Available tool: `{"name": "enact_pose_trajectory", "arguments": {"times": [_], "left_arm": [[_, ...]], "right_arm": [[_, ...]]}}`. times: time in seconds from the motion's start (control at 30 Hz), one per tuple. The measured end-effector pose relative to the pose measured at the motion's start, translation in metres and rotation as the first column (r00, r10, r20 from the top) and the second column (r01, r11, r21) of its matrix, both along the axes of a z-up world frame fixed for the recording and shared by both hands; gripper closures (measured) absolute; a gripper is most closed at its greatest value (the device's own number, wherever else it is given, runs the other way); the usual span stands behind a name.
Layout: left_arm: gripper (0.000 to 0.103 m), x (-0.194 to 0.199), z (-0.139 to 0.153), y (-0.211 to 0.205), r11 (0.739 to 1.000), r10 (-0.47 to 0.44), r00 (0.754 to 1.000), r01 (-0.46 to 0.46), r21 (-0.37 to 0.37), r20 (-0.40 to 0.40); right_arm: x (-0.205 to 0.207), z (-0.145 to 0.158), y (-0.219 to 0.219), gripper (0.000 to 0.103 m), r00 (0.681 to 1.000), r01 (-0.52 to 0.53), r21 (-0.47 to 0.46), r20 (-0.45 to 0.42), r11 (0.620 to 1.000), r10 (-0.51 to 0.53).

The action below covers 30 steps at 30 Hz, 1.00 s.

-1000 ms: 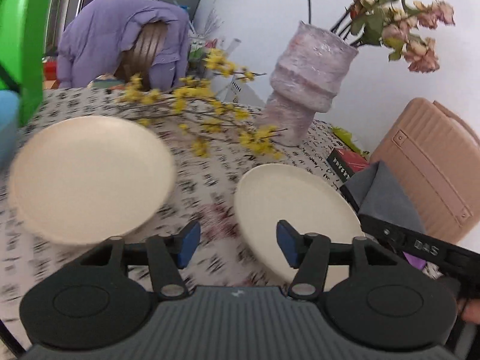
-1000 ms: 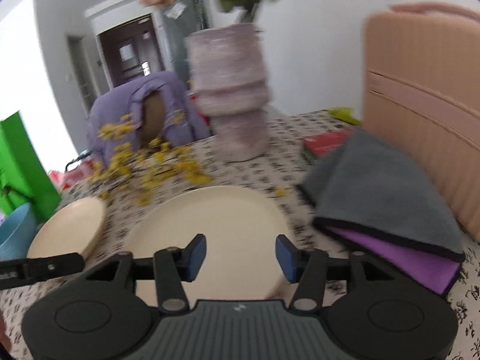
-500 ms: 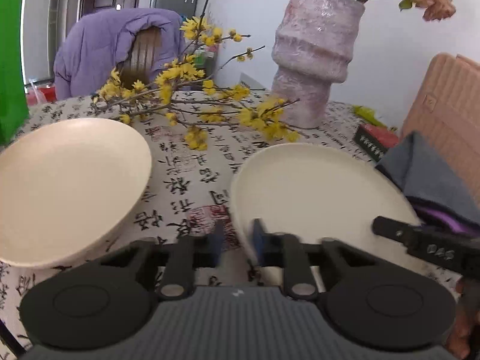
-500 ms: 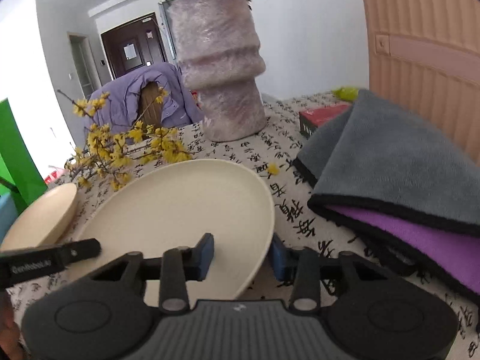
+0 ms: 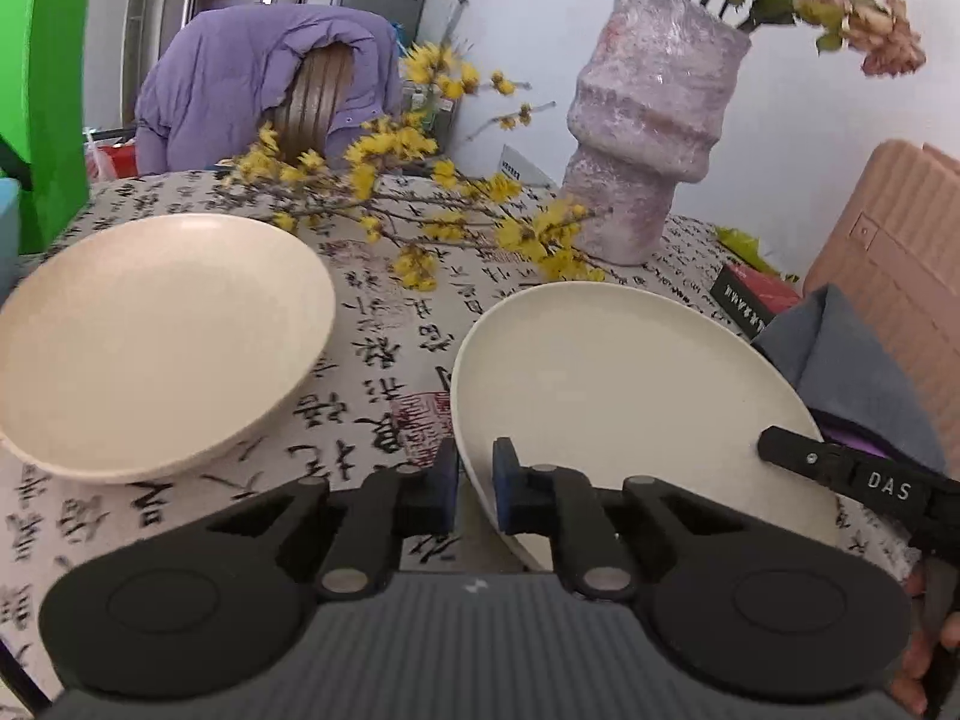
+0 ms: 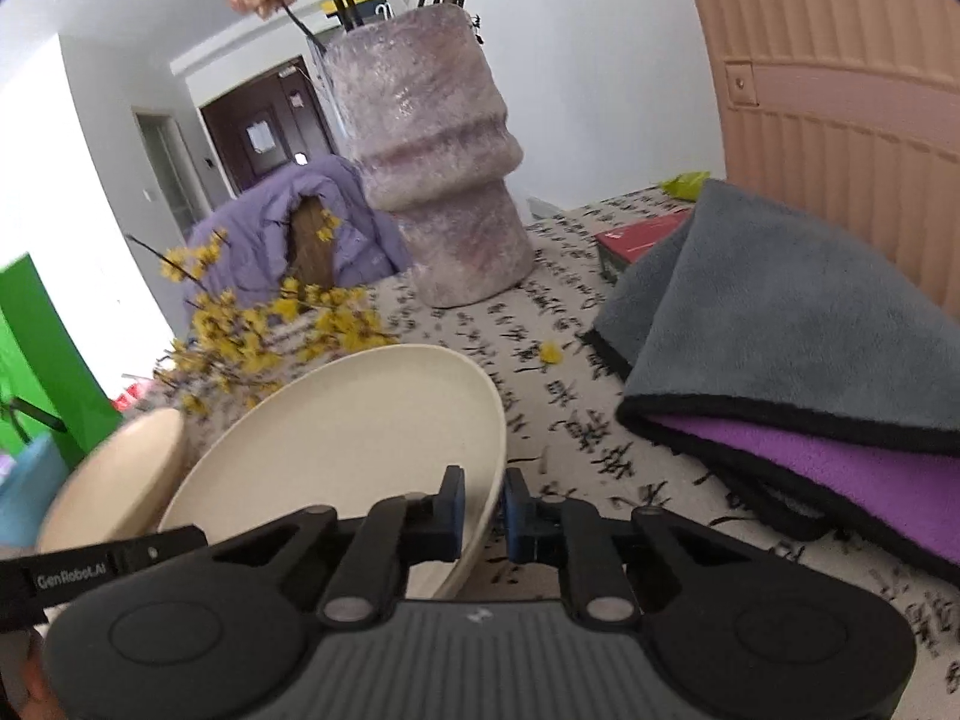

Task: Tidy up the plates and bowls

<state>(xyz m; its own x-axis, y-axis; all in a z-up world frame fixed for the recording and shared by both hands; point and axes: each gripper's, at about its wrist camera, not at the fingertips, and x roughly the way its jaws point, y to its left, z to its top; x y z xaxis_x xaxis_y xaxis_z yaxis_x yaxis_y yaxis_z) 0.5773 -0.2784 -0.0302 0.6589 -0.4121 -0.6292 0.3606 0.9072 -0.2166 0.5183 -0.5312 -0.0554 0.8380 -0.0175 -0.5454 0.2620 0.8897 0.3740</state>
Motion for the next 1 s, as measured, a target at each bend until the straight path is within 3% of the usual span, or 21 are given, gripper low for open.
{"name": "enact_pose_trajectory", "arguments": {"times": [0.07,0.17,0.5,0.8,1.0], "left_arm": [[0.092,-0.003,0.006,0.009,1.000,0.013,1.000,-0.014,-0.010,-0.011],[0.092,-0.014,0.019,0.021,0.999,0.025,0.999,-0.025,-0.023,-0.038],[0.092,-0.116,0.063,0.061,0.996,0.067,0.998,-0.067,-0.053,0.002],[0.092,-0.239,0.070,0.100,0.994,0.087,0.996,-0.086,-0.070,0.016],[0.092,-0.327,0.052,0.121,0.990,0.124,0.992,-0.124,-0.062,0.009]], "right_arm": [[-0.002,0.003,0.000,0.091,1.000,-0.017,0.043,0.016,0.999,0.016],[-0.011,0.017,0.011,0.092,1.000,-0.022,0.033,0.019,0.999,0.021],[-0.113,0.078,0.063,0.090,0.997,-0.062,-0.059,0.046,0.996,0.065],[-0.232,0.081,0.089,0.090,0.993,-0.094,-0.009,0.070,0.996,0.094],[-0.309,0.066,0.109,0.090,0.989,-0.143,-0.003,0.035,0.990,0.143]]}}
